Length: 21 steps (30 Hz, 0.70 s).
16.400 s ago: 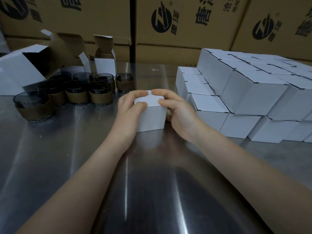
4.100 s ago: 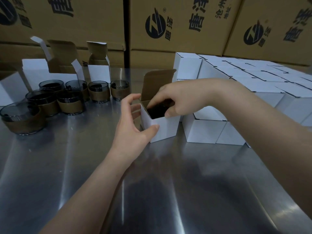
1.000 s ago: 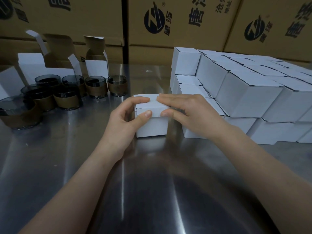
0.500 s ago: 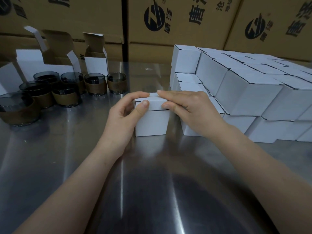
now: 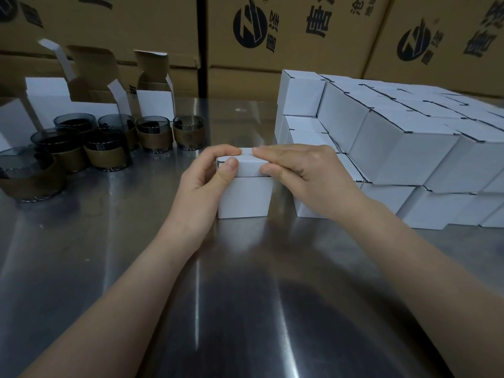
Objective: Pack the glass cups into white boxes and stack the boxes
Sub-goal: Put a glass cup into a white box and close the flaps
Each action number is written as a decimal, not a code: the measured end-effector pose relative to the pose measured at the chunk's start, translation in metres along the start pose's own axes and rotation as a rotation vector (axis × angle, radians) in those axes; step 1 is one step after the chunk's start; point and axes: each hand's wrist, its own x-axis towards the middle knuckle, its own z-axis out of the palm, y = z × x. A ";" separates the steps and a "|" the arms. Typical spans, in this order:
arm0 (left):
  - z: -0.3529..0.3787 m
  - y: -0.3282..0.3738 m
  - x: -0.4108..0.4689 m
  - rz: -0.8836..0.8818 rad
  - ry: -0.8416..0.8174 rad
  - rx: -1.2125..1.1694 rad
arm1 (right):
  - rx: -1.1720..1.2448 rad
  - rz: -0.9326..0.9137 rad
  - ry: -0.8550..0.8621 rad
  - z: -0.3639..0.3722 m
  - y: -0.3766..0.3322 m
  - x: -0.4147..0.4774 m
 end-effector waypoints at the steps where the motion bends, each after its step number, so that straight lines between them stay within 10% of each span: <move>1: 0.000 0.000 0.000 0.002 0.002 0.003 | -0.007 -0.005 0.001 0.000 0.000 0.000; 21: -0.001 0.004 -0.002 -0.026 -0.018 0.160 | -0.023 -0.002 -0.061 -0.004 -0.003 0.001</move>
